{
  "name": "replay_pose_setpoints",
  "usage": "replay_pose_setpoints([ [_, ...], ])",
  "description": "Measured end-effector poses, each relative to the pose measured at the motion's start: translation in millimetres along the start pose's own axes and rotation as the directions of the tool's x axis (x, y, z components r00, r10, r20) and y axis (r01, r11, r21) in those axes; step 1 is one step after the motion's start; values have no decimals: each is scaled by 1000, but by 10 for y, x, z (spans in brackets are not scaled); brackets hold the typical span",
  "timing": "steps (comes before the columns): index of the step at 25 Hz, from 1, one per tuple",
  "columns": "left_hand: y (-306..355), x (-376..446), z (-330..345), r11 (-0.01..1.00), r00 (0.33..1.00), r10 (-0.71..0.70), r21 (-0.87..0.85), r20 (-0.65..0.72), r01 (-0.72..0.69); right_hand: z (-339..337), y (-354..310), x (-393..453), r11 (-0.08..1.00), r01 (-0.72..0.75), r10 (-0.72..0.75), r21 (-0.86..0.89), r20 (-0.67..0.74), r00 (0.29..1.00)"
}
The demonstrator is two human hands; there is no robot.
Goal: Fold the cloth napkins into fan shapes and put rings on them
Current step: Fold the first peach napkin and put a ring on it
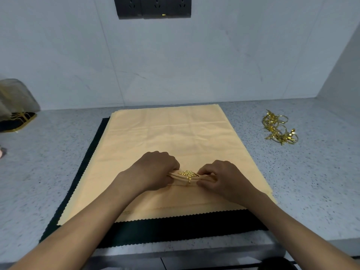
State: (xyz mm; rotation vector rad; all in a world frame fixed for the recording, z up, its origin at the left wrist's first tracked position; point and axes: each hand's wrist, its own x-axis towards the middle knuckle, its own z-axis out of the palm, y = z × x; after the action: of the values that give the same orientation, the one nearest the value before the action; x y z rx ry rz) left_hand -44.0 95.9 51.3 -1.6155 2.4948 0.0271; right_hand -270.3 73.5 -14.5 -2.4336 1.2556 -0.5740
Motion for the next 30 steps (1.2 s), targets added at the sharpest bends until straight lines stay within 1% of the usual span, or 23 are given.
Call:
replay_pose_setpoints([
  [2, 53, 14, -6, 1000, 1000, -5, -20, -2, 5, 25, -12, -3, 1000, 21, -20, 18, -62, 998],
  [4, 170, 76, 47, 1000, 999, 15, -6, -35, -15, 46, -14, -1, 997, 73, -71, 24, -97, 993],
  [6, 296, 167, 117, 998, 994, 62, 24, -93, -60, 51, -1, 12, 994, 103, -99, 36, -98, 990],
  [9, 338, 249, 155, 996, 991, 81, -38, -107, -86, 64, 25, 17, 991, 124, -119, 40, -112, 987],
  [12, 318, 257, 167, 993, 990, 120, 27, -80, -119, 51, 8, 9, 994, 106, -105, 18, -64, 992],
  [14, 293, 268, 166, 987, 989, 142, 81, -38, -139, 39, -8, 12, 995, 100, -101, -21, -12, 995],
  [16, 260, 290, 136, 980, 988, 155, 126, 14, -155, 24, -13, 10, 992, 121, -120, -46, 12, 993],
  [19, 238, 302, 44, 952, 983, 170, 246, 73, -183, 4, -50, 0, 991, 118, -116, -65, 35, 993],
  [21, 245, 287, 27, 917, 979, 201, 344, 33, -200, 1, -101, -26, 996, 72, -72, -51, 16, 997],
  [22, 240, 263, 65, 902, 969, 245, 375, -35, -214, 13, -139, -59, 999, 36, -37, -39, -22, 999],
  [23, 218, 228, 120, 901, 947, 281, 384, -155, -205, 25, -193, -111, 1000, -19, 17, -22, -68, 998],
  [24, 191, 169, 193, 927, 913, 264, 345, -312, -150, 52, -253, -185, 996, -92, 92, 5, -108, 990],
  [25, 177, 79, 290, 971, 853, 181, 225, -489, -77, 87, -327, -271, 985, -167, 171, 42, -136, 976],
  [26, 203, -27, 385, 999, 774, 31, 30, -632, -15, 126, -409, -357, 970, -229, 239, 83, -151, 959],
  [27, 253, -140, 478, 983, 718, -142, -185, -681, 19, 168, -494, -433, 958, -261, 278, 117, -166, 946],
  [28, 318, -229, 548, 921, 708, -300, -387, -640, 41, 201, -573, -482, 951, -274, 298, 144, -183, 937],
  [29, 380, -279, 617, 824, 740, -413, -563, -531, 57, 227, -639, -508, 945, -278, 309, 174, -190, 932],
  [30, 429, -300, 682, 714, 782, -462, -699, -417, 49, 236, -697, -515, 937, -276, 316, 212, -184, 931],
])
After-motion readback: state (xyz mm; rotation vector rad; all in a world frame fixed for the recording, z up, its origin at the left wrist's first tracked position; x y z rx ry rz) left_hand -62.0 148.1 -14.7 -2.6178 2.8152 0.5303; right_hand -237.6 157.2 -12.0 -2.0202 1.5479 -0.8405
